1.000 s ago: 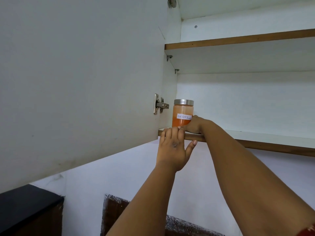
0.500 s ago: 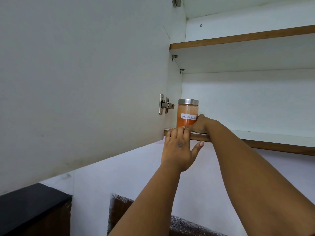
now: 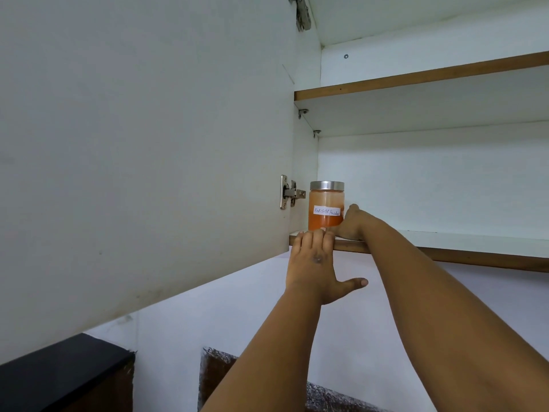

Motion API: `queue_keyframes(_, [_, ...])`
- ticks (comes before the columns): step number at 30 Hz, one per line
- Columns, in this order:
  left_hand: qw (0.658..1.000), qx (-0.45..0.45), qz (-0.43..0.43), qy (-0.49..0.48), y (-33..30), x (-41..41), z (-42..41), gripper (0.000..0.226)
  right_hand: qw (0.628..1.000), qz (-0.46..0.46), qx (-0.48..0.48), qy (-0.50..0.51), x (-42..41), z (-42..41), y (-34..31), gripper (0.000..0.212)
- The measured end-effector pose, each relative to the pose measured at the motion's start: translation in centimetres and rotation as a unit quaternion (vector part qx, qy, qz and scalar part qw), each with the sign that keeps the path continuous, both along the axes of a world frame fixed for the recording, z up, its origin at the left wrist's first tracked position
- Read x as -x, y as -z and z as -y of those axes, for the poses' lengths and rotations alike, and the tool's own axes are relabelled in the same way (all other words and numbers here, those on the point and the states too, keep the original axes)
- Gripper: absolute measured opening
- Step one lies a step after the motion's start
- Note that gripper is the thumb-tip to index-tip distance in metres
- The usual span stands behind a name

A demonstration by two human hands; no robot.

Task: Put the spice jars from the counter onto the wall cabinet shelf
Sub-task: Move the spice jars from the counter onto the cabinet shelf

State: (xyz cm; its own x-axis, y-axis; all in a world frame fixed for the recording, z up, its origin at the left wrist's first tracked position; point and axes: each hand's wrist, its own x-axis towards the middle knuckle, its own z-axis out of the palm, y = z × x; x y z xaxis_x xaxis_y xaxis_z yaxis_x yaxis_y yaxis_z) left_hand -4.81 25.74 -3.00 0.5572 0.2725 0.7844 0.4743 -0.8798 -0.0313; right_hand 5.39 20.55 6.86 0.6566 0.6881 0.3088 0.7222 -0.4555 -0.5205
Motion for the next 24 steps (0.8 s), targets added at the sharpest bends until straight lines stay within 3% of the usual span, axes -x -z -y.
queue_keyframes(4, [0.999,0.015,-0.038,-0.008,-0.5,0.4,0.4,0.107,0.999,-0.002,-0.003,0.042,0.6,0.7,0.3,0.093])
queue_keyframes(8, [0.997,0.043,-0.056,0.020,-0.9,1.0,0.8,0.107,0.978,0.156,0.054,0.129,2.0,2.6,2.2,0.060])
queue_keyframes(11, [0.994,0.070,-0.054,0.062,-1.1,2.0,1.3,0.105,0.944,0.289,0.017,0.157,3.5,4.5,4.2,0.063])
queue_keyframes(15, [0.974,0.179,-0.082,0.110,1.4,5.3,3.3,0.102,0.935,0.332,-0.022,0.122,4.3,7.6,7.7,0.050])
queue_keyframes(16, [0.965,0.216,-0.092,0.115,2.8,6.3,4.1,0.101,0.950,0.291,-0.044,0.106,5.0,8.4,9.5,0.057])
queue_keyframes(18, [0.950,0.273,-0.080,0.131,6.6,8.3,6.1,0.096,0.980,0.107,-0.143,0.085,6.9,9.9,14.2,0.060])
queue_keyframes(20, [0.928,0.336,-0.057,0.152,11.8,10.3,8.6,0.088,0.962,-0.137,-0.201,0.122,9.2,11.5,20.2,0.057])
queue_keyframes(21, [0.914,0.370,-0.056,0.159,14.4,11.1,9.6,0.086,0.944,-0.214,-0.200,0.152,10.4,12.3,23.0,0.056])
queue_keyframes(24, [0.874,0.439,-0.144,0.153,23.7,13.5,12.6,0.080,0.934,-0.258,-0.148,0.199,13.6,15.9,31.7,0.050])
